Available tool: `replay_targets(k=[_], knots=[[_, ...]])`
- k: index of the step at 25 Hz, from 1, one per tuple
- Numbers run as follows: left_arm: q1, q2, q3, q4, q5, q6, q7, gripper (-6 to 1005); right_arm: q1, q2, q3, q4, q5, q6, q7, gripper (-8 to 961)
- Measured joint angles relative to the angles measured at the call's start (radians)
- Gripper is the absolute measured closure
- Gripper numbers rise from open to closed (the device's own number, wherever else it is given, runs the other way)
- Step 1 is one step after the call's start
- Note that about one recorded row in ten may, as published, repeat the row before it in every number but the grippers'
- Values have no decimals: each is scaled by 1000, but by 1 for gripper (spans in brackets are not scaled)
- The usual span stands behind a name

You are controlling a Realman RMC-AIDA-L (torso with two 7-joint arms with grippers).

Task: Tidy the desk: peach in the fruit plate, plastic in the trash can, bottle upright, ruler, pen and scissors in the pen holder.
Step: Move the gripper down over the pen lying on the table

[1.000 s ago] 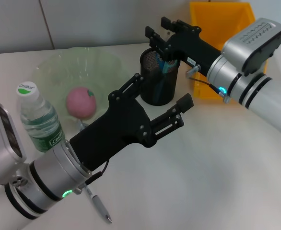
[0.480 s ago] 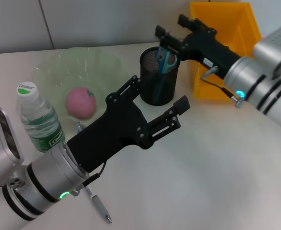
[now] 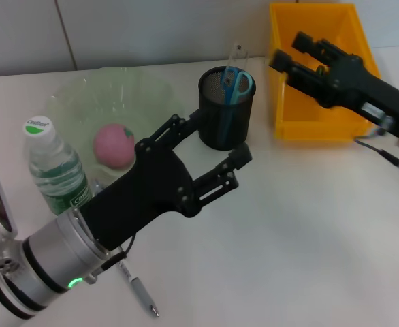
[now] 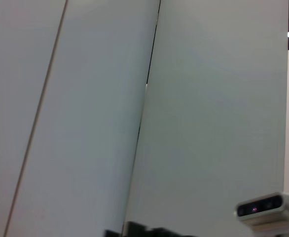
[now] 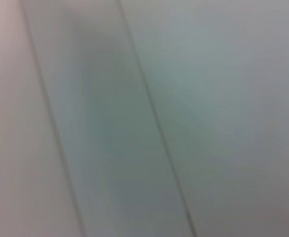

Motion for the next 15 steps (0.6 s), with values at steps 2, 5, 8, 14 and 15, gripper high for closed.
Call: replay_targets(k=[2, 5, 8, 14, 15], knots=[[1, 4, -1, -6, 0, 2, -6, 198, -67, -10, -38, -122, -30, -67, 89, 194], [2, 9, -4, -14, 7, 3, -16, 199, -94, -18, -38, -182, -77, -114, 141, 194], [8, 16, -24, -18, 41, 3, -36, 199, -117, -44, -32, -275, -212, -209, 247, 195], [38, 23, -137, -24, 181, -3, -117, 199, -114, -57, 39, -370, -446, -327, 304, 195], [38, 23, -137, -24, 181, -3, -117, 199, -113, -58, 49, -384, -478, -338, 306, 195]])
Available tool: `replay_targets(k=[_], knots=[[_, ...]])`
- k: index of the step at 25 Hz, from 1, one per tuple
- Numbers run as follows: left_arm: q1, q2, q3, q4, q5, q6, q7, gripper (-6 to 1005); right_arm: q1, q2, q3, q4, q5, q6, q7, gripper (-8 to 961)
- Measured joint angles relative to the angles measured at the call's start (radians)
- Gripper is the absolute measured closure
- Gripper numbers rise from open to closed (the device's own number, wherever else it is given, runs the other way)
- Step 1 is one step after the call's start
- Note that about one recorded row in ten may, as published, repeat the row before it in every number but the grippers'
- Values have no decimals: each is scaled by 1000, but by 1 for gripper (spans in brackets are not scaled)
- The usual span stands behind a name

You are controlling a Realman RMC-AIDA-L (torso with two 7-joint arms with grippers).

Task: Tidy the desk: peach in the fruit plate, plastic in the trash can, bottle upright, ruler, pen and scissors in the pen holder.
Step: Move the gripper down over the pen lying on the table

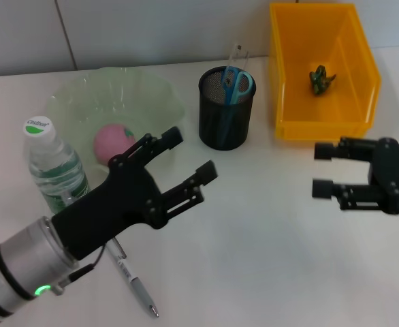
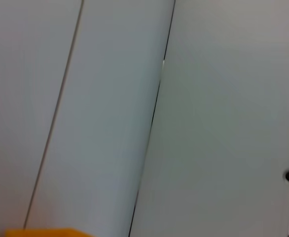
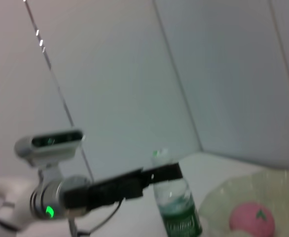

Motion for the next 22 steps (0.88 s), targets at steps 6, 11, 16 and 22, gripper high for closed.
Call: replay_targets(k=[6, 11, 16, 22], knots=[[5, 38, -103, 2, 229, 8, -142, 200, 5, -8, 33, -41, -96, -20, 3, 195], [17, 86, -263, 61, 547, 39, -374, 200, 17, -13, 37, -60, -138, -24, 56, 195], [35, 95, -503, 227, 941, 81, -715, 200, 25, -15, 41, -66, -152, -14, 132, 195], [32, 48, -674, 515, 1357, 198, -1210, 201, 44, -16, 58, -74, -150, 12, 134, 195]])
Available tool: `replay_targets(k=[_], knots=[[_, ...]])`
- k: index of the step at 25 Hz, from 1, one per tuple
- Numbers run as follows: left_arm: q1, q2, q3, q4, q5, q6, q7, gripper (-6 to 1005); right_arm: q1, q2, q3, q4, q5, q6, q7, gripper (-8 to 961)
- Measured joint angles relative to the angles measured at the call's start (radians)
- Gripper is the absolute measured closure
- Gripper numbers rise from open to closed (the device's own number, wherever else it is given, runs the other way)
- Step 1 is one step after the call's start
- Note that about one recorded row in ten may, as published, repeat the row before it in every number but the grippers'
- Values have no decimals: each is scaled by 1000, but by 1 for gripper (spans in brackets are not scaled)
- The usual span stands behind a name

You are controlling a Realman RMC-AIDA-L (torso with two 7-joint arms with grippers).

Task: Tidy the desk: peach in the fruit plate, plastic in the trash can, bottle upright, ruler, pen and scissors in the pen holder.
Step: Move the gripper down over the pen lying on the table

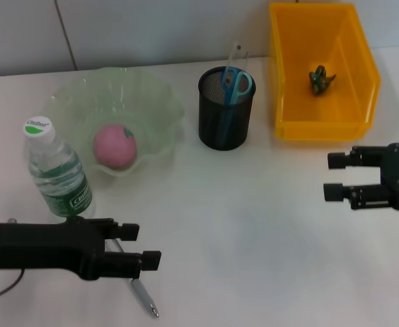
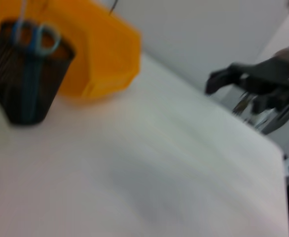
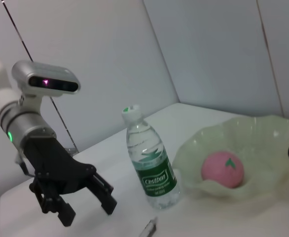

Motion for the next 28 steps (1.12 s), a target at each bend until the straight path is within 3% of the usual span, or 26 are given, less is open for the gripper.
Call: replay_targets(k=[1, 2, 4, 5, 6, 10, 19, 25, 28], knots=[[0, 0, 0, 0, 0, 0, 0, 201, 0, 0, 0, 0, 0, 0, 0, 195], [-15, -33, -45, 137, 173, 50, -256, 201, 4, 0, 1, -6, 0, 1, -2, 195], [-59, -76, -86, 242, 349, 124, -501, 201, 17, 0, 0, -35, -3, 2, -6, 195], [-59, -76, -86, 242, 349, 124, -501, 201, 17, 0, 0, -35, -3, 2, -6, 195], [-103, -93, -96, 274, 444, 167, -638, 201, 18, 0, 0, -44, -3, 2, -9, 195], [-206, -98, -79, 245, 566, 177, -867, 200, 29, -6, 5, -61, -10, 3, -37, 195], [-364, -104, -106, 72, 596, 182, -906, 199, 25, -9, 50, -99, -16, 3, -45, 194], [-335, -100, -84, 197, 593, 230, -885, 198, 11, -9, 75, -100, -23, -20, -33, 194], [-339, -98, -28, 246, 594, 291, -733, 197, 2, -4, 75, -95, -44, -24, -24, 194]])
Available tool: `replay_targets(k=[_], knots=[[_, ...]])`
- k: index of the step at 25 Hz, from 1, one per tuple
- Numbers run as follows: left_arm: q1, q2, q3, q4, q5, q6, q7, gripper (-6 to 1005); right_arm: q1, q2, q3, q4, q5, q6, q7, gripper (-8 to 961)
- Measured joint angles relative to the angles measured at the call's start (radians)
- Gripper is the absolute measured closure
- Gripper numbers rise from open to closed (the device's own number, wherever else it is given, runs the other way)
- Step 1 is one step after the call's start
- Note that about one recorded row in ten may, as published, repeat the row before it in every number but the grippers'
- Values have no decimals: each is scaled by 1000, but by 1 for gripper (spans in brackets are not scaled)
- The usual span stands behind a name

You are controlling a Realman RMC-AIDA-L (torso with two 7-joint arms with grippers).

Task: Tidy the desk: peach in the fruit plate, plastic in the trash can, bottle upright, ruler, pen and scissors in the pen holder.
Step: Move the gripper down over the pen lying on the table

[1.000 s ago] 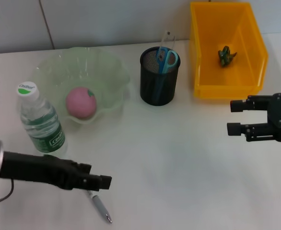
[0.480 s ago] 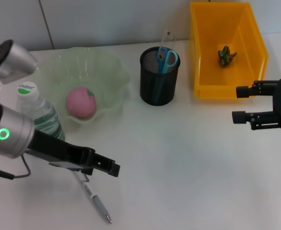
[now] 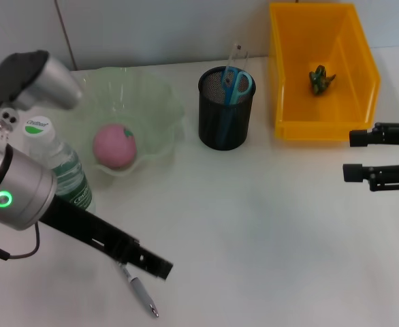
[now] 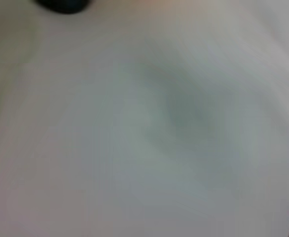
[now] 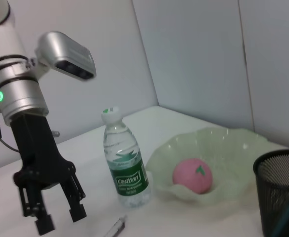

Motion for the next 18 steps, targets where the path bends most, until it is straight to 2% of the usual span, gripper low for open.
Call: replay_targets(k=[1, 2, 3, 4, 5, 6, 7, 9, 10, 11, 12, 13, 15, 18], knots=[[0, 0, 0, 0, 0, 0, 0, 197, 0, 0, 0, 0, 0, 0, 0, 194], [-12, 0, 1, 3, -1, 7, 114, 197, -8, 3, 0, 3, -13, 2, 7, 194], [-12, 0, 1, 3, -1, 7, 114, 197, -13, 5, 1, 5, -17, 2, 12, 194], [-22, 0, -5, 4, -4, 7, 190, 197, -13, 5, 1, 5, -17, 2, 12, 194], [-54, 1, -12, 5, -3, 7, 334, 197, -21, 9, 2, 6, -19, 1, 23, 194], [-54, 1, -12, 5, -3, 7, 334, 197, -25, 10, 2, 6, -20, 0, 30, 194], [-84, 1, -12, 5, 0, 12, 432, 196, -27, 12, 2, 6, -23, -2, 39, 194], [-104, 1, -12, 5, 1, 22, 492, 196, -27, 12, 1, 4, -29, -3, 51, 194], [-139, 1, -13, 6, 0, 44, 598, 196, -24, 12, -1, 3, -41, -7, 69, 194], [-139, 1, -13, 6, 0, 44, 598, 196, -24, 12, -1, 3, -41, -7, 69, 194], [-159, -1, -15, 13, -13, 76, 686, 196, -21, 11, -2, 4, -46, -9, 74, 194], [-159, -1, -15, 13, -13, 76, 686, 195, -19, 9, -1, 5, -49, -10, 74, 194], [-168, -4, -1, 44, -35, 126, 808, 195, 1, -1, -1, 8, -60, -12, 82, 194], [-170, -4, 25, 62, -39, 139, 867, 195, 27, -13, 0, 7, -77, -13, 104, 194]])
